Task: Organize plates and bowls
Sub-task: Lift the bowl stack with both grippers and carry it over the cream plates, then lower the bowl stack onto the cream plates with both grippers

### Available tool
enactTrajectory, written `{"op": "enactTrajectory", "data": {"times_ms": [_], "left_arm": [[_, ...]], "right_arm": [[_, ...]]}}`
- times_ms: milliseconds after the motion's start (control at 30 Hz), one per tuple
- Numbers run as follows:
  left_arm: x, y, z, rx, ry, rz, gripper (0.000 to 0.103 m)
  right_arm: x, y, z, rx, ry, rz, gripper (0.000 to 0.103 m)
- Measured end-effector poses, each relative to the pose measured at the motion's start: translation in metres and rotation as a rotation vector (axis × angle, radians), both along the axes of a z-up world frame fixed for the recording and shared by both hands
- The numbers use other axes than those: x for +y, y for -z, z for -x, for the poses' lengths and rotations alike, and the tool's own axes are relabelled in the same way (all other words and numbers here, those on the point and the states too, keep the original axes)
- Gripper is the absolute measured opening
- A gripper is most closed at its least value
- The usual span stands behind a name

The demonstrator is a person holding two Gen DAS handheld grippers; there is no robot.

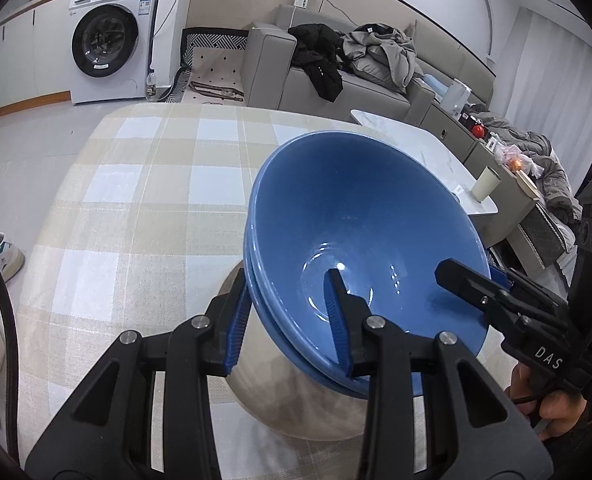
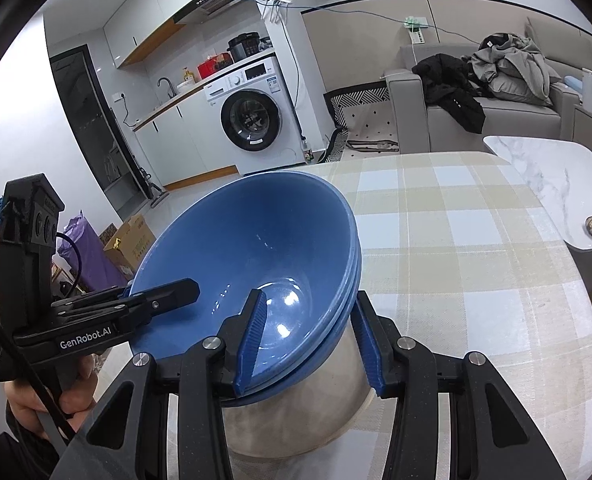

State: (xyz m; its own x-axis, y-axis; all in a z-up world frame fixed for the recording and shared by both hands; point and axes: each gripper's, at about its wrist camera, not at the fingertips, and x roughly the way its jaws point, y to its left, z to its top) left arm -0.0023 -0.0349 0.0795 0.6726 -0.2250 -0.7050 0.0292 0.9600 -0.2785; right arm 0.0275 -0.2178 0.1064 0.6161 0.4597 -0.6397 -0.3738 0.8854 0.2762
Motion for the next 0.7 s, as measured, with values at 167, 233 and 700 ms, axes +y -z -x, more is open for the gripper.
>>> {"op": "enactTrajectory", "data": {"times_ms": [167, 233, 700], "left_arm": [[0.003, 0.011, -0.011, 0.020, -0.004, 0.004, 0.032], [0.005, 0.015, -0.015, 0.027, -0.004, 0.005, 0.032], [0.017, 0.038, -0.041, 0.065, -0.006, 0.022, 0.033]], "right_arm": [[0.004, 0.005, -0.006, 0.017, -0.004, 0.011, 0.045], [0.005, 0.007, -0.009, 0.023, -0.004, 0.014, 0.045], [0.010, 0.017, -0.032, 0.057, -0.014, 0.029, 0.046]]}}
